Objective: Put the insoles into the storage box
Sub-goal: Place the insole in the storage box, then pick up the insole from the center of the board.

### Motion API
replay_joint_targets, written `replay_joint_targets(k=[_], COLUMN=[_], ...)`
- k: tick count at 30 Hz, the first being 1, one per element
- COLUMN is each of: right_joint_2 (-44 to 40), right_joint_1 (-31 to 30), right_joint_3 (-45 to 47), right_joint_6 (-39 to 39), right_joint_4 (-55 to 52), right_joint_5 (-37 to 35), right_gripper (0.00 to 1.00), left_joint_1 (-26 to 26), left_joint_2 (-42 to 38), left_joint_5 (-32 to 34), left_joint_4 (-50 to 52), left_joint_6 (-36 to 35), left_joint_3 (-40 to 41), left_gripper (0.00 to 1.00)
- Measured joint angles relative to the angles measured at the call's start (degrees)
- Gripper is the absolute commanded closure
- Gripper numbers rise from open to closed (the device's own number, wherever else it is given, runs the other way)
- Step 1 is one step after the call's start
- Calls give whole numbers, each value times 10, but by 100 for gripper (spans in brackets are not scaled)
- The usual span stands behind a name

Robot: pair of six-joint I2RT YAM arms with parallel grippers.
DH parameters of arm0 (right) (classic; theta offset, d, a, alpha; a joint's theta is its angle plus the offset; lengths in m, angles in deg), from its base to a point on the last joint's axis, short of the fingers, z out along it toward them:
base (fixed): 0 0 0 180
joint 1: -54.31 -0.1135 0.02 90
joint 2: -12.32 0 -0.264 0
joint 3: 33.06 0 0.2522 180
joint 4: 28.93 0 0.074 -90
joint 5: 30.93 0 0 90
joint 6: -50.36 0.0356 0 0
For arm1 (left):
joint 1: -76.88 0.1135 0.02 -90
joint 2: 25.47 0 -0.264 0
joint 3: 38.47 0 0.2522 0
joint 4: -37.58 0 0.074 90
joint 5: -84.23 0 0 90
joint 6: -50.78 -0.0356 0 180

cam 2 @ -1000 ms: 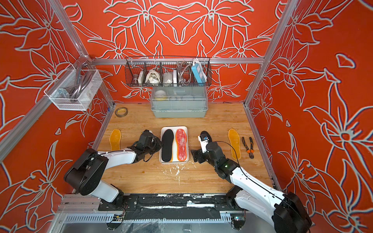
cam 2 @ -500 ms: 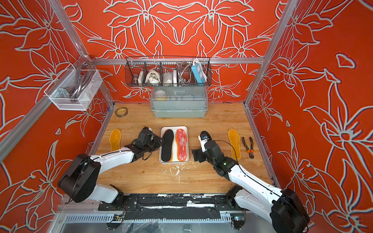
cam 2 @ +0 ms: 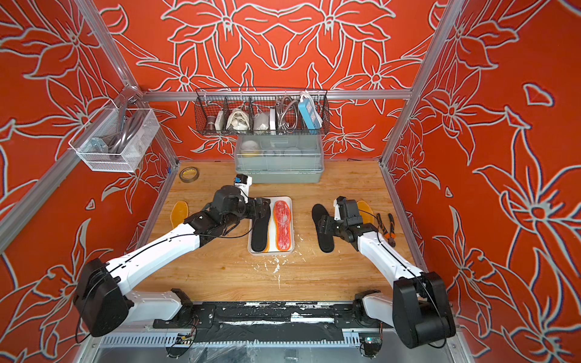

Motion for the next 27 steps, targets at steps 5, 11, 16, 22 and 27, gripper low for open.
replay_joint_targets(k=[5,11,16,22,27], right_joint_2=[33,79,105,137,156], right_joint_1=[35,44,44,44,44], right_joint_3=[-5,-10,-16,-17,-27], right_joint_6=[7,5,3,2,1], right_joint_4=[-2,-1,2,12,30], right_joint_5=[11,11,11,12,12], right_gripper=[32,34,35,43,51], left_joint_1=[-26,-75,-94,-94,-94], left_joint_2=[65,153,169,169,169], left_joint_5=[-99,-157,-170,-174,-179], left_joint_4=[16,52,63,55,52], left_joint_6=[-80,-152,-172,-177,-178], left_joint_3=[-31,-65,-64,-64,-64], left_gripper=[10,7,7,7,7])
